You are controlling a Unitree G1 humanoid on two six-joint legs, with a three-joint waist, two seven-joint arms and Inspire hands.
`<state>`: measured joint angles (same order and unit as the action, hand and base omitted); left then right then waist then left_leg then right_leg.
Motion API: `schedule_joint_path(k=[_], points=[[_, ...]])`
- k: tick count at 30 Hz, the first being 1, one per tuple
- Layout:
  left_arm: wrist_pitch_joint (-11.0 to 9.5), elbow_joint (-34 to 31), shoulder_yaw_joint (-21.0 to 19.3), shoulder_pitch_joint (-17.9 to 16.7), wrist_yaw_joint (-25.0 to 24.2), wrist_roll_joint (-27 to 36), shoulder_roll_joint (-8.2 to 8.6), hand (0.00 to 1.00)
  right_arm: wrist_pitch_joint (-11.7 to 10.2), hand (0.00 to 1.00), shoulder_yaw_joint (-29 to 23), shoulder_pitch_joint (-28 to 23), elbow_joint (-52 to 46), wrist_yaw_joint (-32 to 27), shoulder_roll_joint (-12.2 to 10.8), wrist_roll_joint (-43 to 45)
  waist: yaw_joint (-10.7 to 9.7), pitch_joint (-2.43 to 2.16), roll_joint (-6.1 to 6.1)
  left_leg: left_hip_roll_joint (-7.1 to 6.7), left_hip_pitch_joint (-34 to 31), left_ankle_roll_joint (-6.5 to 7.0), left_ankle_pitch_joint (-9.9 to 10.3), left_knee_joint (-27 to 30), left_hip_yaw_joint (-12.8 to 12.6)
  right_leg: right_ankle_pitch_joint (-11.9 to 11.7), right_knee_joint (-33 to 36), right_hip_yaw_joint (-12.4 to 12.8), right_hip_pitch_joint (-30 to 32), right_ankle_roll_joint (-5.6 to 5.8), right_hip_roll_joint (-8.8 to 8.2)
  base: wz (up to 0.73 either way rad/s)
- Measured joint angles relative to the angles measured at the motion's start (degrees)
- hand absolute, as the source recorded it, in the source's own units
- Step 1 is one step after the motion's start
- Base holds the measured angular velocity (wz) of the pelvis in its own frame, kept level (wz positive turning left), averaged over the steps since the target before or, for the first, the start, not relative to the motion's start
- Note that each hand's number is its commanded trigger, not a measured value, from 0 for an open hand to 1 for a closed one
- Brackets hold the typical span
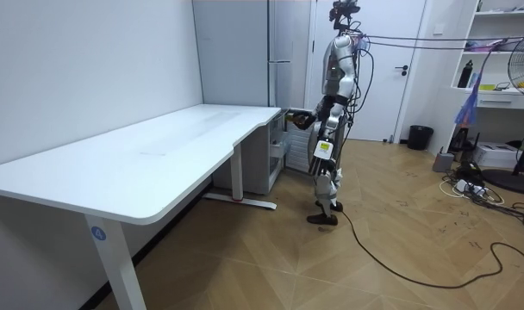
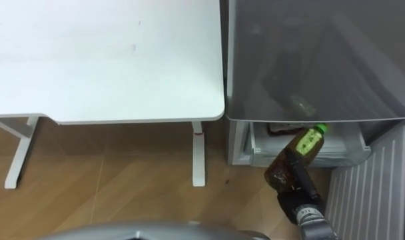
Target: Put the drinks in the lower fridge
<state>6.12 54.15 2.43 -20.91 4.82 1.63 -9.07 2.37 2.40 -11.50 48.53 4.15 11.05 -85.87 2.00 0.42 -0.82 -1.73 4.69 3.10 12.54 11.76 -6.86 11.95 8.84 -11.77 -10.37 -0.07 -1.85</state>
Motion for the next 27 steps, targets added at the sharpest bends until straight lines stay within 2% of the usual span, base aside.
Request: schedule_joint_path(k=[5,15,18,21,23,27], points=[[0.21,0.92,-1.98,-0.64,-0.03,-0.04,0.58,0.00,0.00,1.00,-0.73,0.37,-1.74,-2.92,-0.19,-3.93,0.10,0.00,0.32,-0.06,-0.04,0.12,0.08,0.53,0.37,0.01,0.01,-0.16,-0.30,0.02,-0.04,0.03],[1.17,-0.94,-2.07,-0.56,-0.06,0.01,0.42,0.00,-0.01,1.00,-1.54,4.55,-1.88,-6.76,0.77,-5.94,-0.07,0.09,-0.09,-0.17,-4.35,0.17,0.01,3.08,1.64,0.08,-0.06,-1.20,2.86,0.01,-0.06,0.08],[1.15,-1.16,-2.12,1.02,-0.26,0.00,0.08,0.00,0.05,1.00,-2.44,6.69,-1.02,-7.81,0.94,-7.17,-0.24,0.27,-0.66,-0.28,-5.52,0.26,-0.23,3.01,2.28,0.06,0.42,-2.36,3.63,-0.01,-0.22,0.14],[1.00,-1.18,-1.79,3.64,-0.21,0.01,-0.62,0.00,-0.02,1.00,-4.15,12.43,3.03,-8.81,1.34,-7.09,-0.33,0.26,-0.93,-0.23,-7.96,0.27,-1.06,2.99,2.22,0.03,1.90,-2.82,6.77,-0.06,-0.46,0.06],[1.02,-1.20,-1.92,6.02,-0.12,0.02,-1.28,0.00,-0.07,1.00,-5.12,17.21,7.46,-8.97,1.69,-7.05,-0.12,0.35,-0.79,-0.23,-10.18,0.27,-1.79,2.93,2.31,-0.09,2.81,-3.32,9.38,-0.26,-0.63,0.04],[1.05,-0.89,-1.74,9.97,-0.02,0.34,-1.91,0.00,0.05,1.00,-6.21,21.78,11.83,-8.37,1.74,-7.13,0.01,0.65,-0.43,-0.21,-13.82,0.43,-3.00,2.88,2.25,-0.65,3.39,-3.47,13.33,-0.79,-0.81,-0.01]])
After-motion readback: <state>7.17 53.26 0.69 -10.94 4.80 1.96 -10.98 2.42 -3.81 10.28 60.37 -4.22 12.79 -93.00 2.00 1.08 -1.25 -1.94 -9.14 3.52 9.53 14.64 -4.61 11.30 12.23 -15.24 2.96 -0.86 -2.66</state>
